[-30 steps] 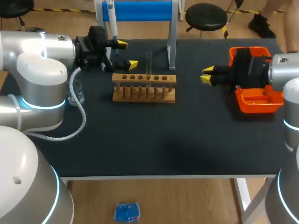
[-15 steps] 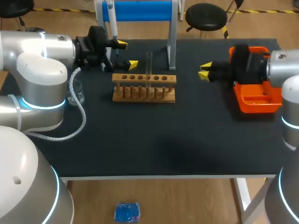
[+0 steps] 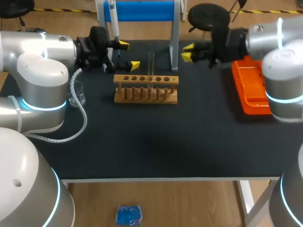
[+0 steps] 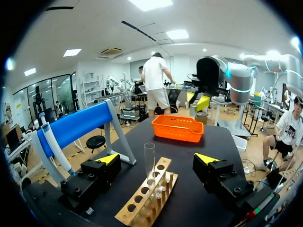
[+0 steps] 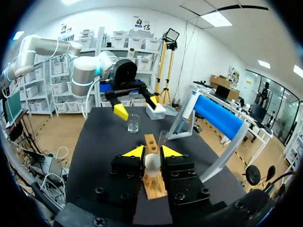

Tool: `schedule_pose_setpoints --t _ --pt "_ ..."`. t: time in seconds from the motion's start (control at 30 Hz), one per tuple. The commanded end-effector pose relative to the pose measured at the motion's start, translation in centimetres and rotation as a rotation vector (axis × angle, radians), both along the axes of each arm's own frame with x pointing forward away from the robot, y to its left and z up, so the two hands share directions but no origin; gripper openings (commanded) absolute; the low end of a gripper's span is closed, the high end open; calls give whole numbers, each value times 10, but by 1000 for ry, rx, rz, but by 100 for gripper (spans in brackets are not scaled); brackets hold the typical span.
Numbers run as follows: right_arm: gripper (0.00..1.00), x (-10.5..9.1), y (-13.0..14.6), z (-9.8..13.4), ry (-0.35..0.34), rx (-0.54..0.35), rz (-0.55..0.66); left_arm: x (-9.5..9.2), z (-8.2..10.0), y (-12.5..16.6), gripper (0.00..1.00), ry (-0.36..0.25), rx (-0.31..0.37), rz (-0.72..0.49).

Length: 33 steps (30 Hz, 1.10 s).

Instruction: Invert the test tube, pick up the pipette, mount the tip to pipette, aspirate from beaker and dispense into the tube, eject the tip, return the pipette, and cap with the stopper.

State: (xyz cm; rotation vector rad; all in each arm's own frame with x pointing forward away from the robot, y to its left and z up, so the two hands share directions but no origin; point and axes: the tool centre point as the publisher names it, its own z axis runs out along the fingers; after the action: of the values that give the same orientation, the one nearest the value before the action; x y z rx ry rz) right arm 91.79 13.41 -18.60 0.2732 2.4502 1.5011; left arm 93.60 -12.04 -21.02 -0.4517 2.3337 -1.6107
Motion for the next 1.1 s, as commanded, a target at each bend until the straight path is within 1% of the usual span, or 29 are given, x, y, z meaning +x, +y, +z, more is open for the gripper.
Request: schedule_pose_setpoints --t 0.03,0.2,0.5,0.83,1.1 --pt "0 30 42 -5 30 -43 26 0 -1 0 100 -2 -2 0" --pt "0 39 64 -7 28 -47 46 0 -1 0 100 -2 -2 0" --pt "0 46 86 -18 28 -47 55 0 -1 0 100 -2 -2 0" --pt "0 56 96 -21 26 -44 52 0 -1 0 100 -2 -2 0" --pt "0 65 100 -28 29 -45 50 0 -1 0 100 -2 -2 0"
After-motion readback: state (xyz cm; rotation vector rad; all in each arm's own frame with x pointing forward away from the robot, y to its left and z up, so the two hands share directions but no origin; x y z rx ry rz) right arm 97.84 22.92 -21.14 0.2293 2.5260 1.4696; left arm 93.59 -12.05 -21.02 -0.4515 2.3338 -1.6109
